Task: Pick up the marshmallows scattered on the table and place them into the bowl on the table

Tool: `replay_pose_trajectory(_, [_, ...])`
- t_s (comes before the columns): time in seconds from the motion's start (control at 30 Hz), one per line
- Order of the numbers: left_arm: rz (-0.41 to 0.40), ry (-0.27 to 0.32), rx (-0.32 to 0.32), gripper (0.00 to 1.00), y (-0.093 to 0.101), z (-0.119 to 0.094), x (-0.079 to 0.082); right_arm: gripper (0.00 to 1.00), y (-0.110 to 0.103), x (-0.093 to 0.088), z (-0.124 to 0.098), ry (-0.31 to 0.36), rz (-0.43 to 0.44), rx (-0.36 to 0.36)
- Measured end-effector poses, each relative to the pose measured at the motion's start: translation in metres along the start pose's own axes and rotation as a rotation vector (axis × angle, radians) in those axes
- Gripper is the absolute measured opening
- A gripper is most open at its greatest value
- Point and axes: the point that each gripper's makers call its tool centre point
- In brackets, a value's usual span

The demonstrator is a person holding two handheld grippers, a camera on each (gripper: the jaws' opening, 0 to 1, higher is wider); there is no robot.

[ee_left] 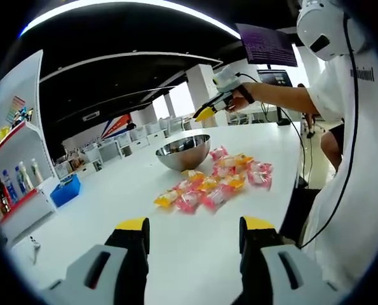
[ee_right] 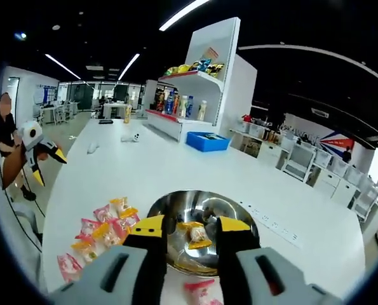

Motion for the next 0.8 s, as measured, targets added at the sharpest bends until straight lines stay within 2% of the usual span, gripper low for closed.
replay_pose_trajectory(0.4, [0.01,-0.002,0.004,0.57,-0.001,-0.002,0.004,0.3,0.029,0.004,-0.023,0.06,-0.004,-0.053])
replay_pose_trajectory(0.57, [0.005,0.006,0.013,0.57,-0.002,-0.004,0.003,0.3,0.032,0.004,-0.04,0.106,0.032,-0.068])
replay_pose_trajectory(0.8, [0.001,0.004,0.008,0.57,-0.001,-0.003,0.0,0.32,0.042,-0.008,-0.067,0.173,0.092,-0.126])
Point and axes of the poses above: the point that each gripper's makers call its tool centre point, and the gripper's own axes: z roughly forward along the fingers, y roughly to its right, x roughly out of its top, and after that the axes turned 14 degrees about -x, right-handed
